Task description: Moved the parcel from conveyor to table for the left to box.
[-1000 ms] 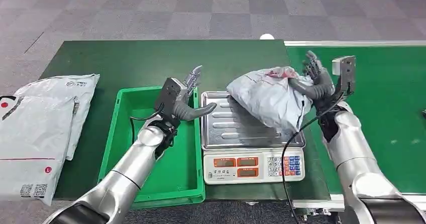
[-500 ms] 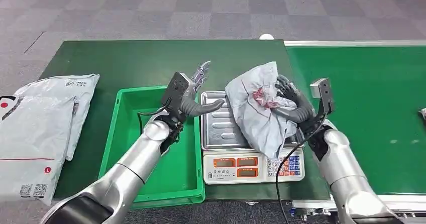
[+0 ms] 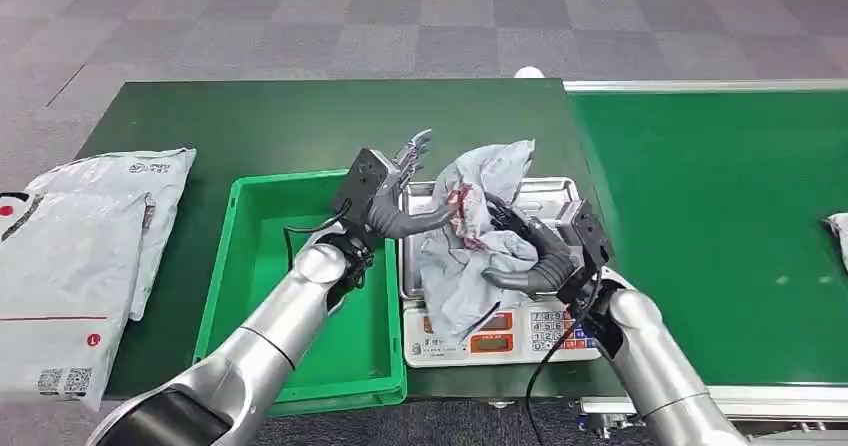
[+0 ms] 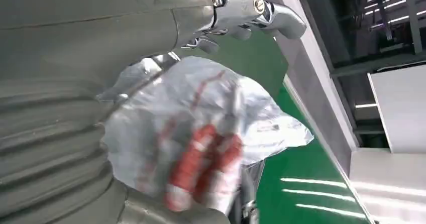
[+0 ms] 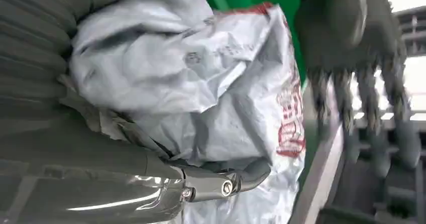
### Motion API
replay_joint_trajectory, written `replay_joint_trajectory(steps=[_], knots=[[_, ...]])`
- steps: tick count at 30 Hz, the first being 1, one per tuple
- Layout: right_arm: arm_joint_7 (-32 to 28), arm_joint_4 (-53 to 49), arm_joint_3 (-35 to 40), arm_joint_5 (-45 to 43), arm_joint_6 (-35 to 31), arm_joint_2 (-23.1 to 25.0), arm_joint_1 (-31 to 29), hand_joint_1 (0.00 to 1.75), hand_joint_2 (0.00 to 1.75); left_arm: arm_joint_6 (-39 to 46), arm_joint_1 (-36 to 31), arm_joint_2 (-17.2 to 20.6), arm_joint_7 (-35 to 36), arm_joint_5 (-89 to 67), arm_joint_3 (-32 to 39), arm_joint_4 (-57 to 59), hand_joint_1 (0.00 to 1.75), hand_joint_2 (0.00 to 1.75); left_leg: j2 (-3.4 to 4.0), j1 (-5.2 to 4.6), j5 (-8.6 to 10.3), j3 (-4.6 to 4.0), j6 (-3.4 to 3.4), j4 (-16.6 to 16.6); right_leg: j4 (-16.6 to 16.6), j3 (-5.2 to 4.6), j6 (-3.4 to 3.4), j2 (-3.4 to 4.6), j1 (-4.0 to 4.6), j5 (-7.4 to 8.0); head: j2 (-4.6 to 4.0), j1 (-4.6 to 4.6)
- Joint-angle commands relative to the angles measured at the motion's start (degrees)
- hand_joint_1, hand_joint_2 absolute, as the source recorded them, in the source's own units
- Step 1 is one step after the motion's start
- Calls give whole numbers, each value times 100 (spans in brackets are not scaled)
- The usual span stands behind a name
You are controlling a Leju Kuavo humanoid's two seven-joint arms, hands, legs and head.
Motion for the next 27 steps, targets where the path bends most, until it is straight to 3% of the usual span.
replay_joint_trajectory(steps=[1, 10, 14, 17, 18, 22, 23, 26, 27], knots=[[-6, -554, 904, -59, 106, -130, 92, 0, 175, 0, -206, 113, 7, 34, -320, 276, 0, 175, 4, 7, -7, 25, -5, -9, -12, 25, -9, 4, 8, -5, 0, 0], [-253, -873, 896, -109, 51, -176, 91, 0, 175, 65, -42, 180, -89, -4, -251, 119, 0, 175, 7, 2, -4, 19, -3, -11, -10, 19, -7, 7, 2, -2, 0, 0], [-53, -1096, 299, -1444, 793, -398, 158, 0, 175, 27, -65, 286, -110, 8, -200, 92, 0, 175, 2, 1, -5, 17, -3, -10, -8, 19, -8, 2, 2, -4, 0, 0], [-15, -1077, -49, -1679, 973, -511, 199, 0, 175, 1, -78, 323, -135, 19, -167, 115, 0, 175, -10, -1, 0, 9, 0, -8, -6, 14, -4, -12, 0, -4, 0, -2], [-3, -1031, -142, -1656, 907, -494, 184, 0, 175, 15, -70, 329, -136, 19, -158, 114, 0, 175, -15, 2, -1, 15, 0, -8, -11, 23, -5, -18, 2, -5, 0, -2], [-549, -605, -1002, 306, -1025, -375, -165, 0, 175, 104, 42, 375, -151, 8, -67, 3, 0, 175, 2, 0, -2, 10, 1, -5, -6, 14, -3, 0, 0, 0, 0, 0], [-630, -541, -1303, 431, -1285, -287, -140, 0, 175, 74, 39, 358, -150, -4, -78, -2, 0, 175, 1, 2, -2, 16, 0, -7, -11, 22, -4, 0, 3, 0, 0, 0], [-941, -316, -1771, 712, -1739, -208, -9, 0, 175, 79, -45, 256, -142, -41, -143, 133, 0, 175, -14, 0, 2, 14, 0, -9, -14, 25, -4, -17, 1, 1, 0, -2], [-965, -173, -1898, 408, -1534, -168, -27, 0, 175, 53, -52, 235, -154, -44, -170, 158, 0, 175, -19, 3, 2, 9, 2, -5, -13, 23, 0, -24, 3, 0, 0, 0]])
